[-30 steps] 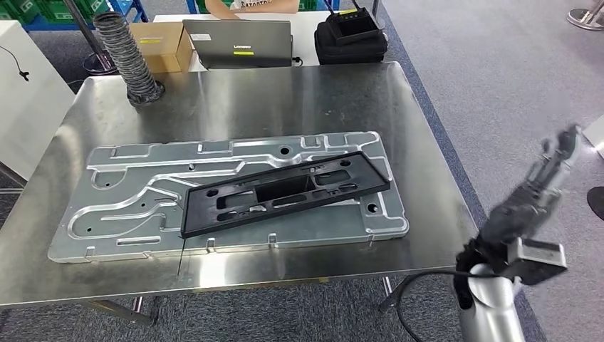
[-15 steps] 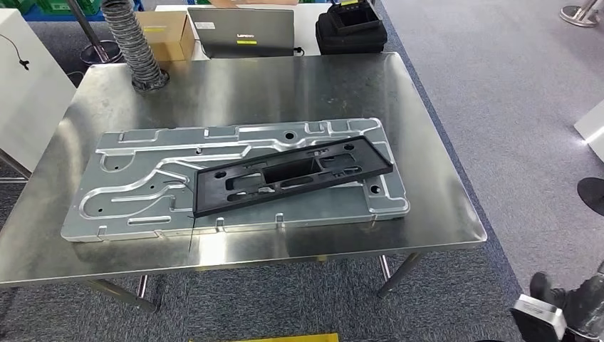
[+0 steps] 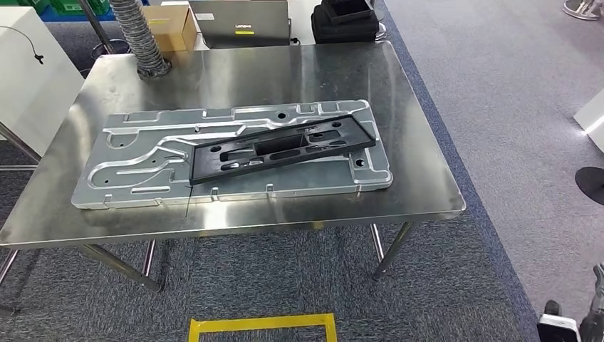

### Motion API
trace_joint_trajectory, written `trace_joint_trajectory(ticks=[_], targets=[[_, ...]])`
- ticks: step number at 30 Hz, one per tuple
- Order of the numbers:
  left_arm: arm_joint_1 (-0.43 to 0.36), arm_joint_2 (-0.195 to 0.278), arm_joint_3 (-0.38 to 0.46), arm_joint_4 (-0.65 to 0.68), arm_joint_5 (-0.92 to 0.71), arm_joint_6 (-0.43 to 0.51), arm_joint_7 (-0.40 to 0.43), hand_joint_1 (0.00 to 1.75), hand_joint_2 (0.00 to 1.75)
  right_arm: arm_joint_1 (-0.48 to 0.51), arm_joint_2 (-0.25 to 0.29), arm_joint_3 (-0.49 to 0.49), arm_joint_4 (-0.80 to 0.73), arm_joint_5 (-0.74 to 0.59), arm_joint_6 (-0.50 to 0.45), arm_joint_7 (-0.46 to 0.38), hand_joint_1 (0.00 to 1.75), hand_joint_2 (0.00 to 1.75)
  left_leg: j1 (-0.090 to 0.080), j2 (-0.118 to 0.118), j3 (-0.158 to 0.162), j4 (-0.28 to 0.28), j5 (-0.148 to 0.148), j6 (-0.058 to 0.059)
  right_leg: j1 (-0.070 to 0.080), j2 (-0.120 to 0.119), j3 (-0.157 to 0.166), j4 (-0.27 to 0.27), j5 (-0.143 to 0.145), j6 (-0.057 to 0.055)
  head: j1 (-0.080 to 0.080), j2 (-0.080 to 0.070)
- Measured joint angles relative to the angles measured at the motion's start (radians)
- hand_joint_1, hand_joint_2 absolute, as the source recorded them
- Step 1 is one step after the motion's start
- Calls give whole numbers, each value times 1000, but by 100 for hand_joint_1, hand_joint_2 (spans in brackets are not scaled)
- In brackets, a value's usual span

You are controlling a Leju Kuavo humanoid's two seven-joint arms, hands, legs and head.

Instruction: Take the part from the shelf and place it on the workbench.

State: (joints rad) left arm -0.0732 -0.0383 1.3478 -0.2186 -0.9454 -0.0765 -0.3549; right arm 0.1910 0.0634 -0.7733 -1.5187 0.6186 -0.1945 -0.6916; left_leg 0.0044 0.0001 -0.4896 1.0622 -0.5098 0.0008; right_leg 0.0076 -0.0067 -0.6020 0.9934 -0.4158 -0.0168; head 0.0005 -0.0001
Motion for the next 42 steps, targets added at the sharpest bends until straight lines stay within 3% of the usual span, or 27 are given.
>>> trace_joint_trajectory(ticks=[2,4,6,8,9,10,11,12,14,16,18,20,22,24,25,26,27,29,31,32,34,35,37,39,40,41,42], targets=[[-2,-2,0,0,-4,0,-2,0,0,-10,6,-53,85,-6,1,-1,0,0,-6,-1,45,-81,-21,10,0,-3,-8,3,15,11,0,0],[-1,-5,0,0,-8,0,-1,0,0,-17,13,-99,168,-3,0,-2,0,0,-6,3,36,-94,-6,23,-4,-3,-12,1,26,24,0,0],[0,-8,0,0,-9,1,0,0,0,-27,21,-147,254,11,-2,-3,0,0,-3,8,18,-104,21,37,-8,2,-29,37,-25,38,0,0],[1,-10,1,0,-9,1,0,0,0,-45,24,-193,346,38,-2,0,0,0,-2,12,-12,-106,46,43,-15,5,-61,146,-130,51,0,0],[2,-10,2,0,-9,1,0,0,0,-57,25,-215,396,58,-1,4,0,0,-2,13,-29,-104,58,42,-19,5,-75,211,-168,57,0,0],[2,-11,2,0,-9,0,-2,0,0,-68,25,-237,449,81,-1,9,0,0,-2,14,-46,-102,70,41,-22,5,-78,261,-182,62,0,0],[3,-12,3,0,-9,0,-3,0,0,-78,25,-258,503,110,-1,16,0,0,-1,14,-63,-99,82,38,-26,5,-68,284,-171,66,0,0],[5,-14,4,0,-9,-1,-5,0,0,-89,23,-277,557,139,-3,26,0,0,-1,15,-79,-95,92,35,-29,5,-39,270,-143,69,0,0],[6,-17,4,0,-10,-1,-9,0,0,-111,16,-309,663,200,-14,54,0,0,1,14,-109,-84,110,26,-34,5,65,146,-102,70,0,0],[7,-21,5,0,-11,-2,-12,0,0,-132,7,-331,763,249,-31,88,0,0,-1,15,-128,-71,125,13,-31,6,158,6,-117,60,0,0],[9,-25,5,0,-11,-2,-15,0,0,-147,-1,-348,853,284,-42,135,0,0,0,16,-134,-68,142,-1,-24,7,178,-40,-131,42,0,0],[14,-26,7,0,-11,-2,-17,0,0,-157,-7,-359,934,310,-42,187,0,0,4,14,-141,-59,134,-13,-24,4,162,-37,-114,22,0,0],[19,-28,10,0,-11,-2,-19,0,0,-166,-12,-364,1004,328,-29,241,0,0,8,11,-166,11,50,-21,-23,0,136,-38,-89,5,0,0],[21,-31,12,0,-11,-2,-20,0,0,-174,-15,-368,1064,343,-4,307,0,0,9,9,-198,143,-55,-26,-17,0,102,-35,-64,-2,0,0],[21,-32,12,0,-12,-2,-21,0,0,-177,-16,-371,1090,350,10,346,0,0,9,9,-205,200,-78,-27,-14,0,83,-31,-52,-3,0,0],[21,-32,13,0,-14,-2,-21,0,0,-180,-16,-373,1113,357,26,387,0,0,9,9,-197,233,-76,-26,-12,0,64,-27,-41,-3,0,0],[21,-32,13,0,-16,-2,-22,0,0,-183,-17,-375,1135,364,43,425,0,0,8,9,-171,229,-53,-22,-9,0,45,-21,-31,-2,0,0],[19,-31,13,0,-21,-2,-22,0,0,-189,-18,-377,1169,373,72,480,0,0,5,8,-67,120,-10,-9,-5,0,11,-7,-12,0,0,0],[13,-31,13,0,-23,-2,-23,0,0,-196,-19,-377,1194,381,94,512,0,0,-1,7,41,-32,-25,5,-3,2,-8,3,4,8,0,0],[11,-31,13,0,-24,-1,-24,0,0,-200,-20,-377,1205,385,103,521,0,0,-4,6,67,-77,-39,12,-3,1,-11,5,13,13,0,0],[10,-32,13,0,-25,0,-24,0,0,-204,-23,-377,1220,390,118,533,0,0,-7,8,67,-101,-34,26,-5,1,-15,1,31,26,0,0],[11,-33,13,0,-26,1,-24,0,0,-205,-24,-378,1227,392,124,537,0,0,-6,11,58,-104,-22,34,-7,3,-20,5,24,32,0,0],[11,-35,14,0,-30,1,-23,0,0,-206,-27,-378,1239,393,138,541,0,0,-3,15,31,-110,9,47,-11,7,-42,58,-48,42,0,0],[12,-35,14,0,-35,1,-22,0,0,-208,-28,-379,1248,390,153,543,0,0,-4,16,-4,-109,35,51,-15,7,-71,180,-156,51,0,0],[13,-35,14,0,-37,0,-22,0,0,-209,-29,-382,1251,386,159,543,0,0,-4,17,-22,-107,48,50,-17,7,-79,240,-184,55,0,0],[13,-35,14,0,-39,0,-22,0,0,-210,-29,-385,1254,381,164,543,0,0,-4,17,-41,-103,60,48,-19,7,-76,281,-186,58,0,0],[13,-35,14,0,-41,0,-21,0,0,-211,-29,-389,1257,376,169,543,0,0,-4,18,-60,-98,71,46,-20,7,-57,291,-166,60,0,0]])
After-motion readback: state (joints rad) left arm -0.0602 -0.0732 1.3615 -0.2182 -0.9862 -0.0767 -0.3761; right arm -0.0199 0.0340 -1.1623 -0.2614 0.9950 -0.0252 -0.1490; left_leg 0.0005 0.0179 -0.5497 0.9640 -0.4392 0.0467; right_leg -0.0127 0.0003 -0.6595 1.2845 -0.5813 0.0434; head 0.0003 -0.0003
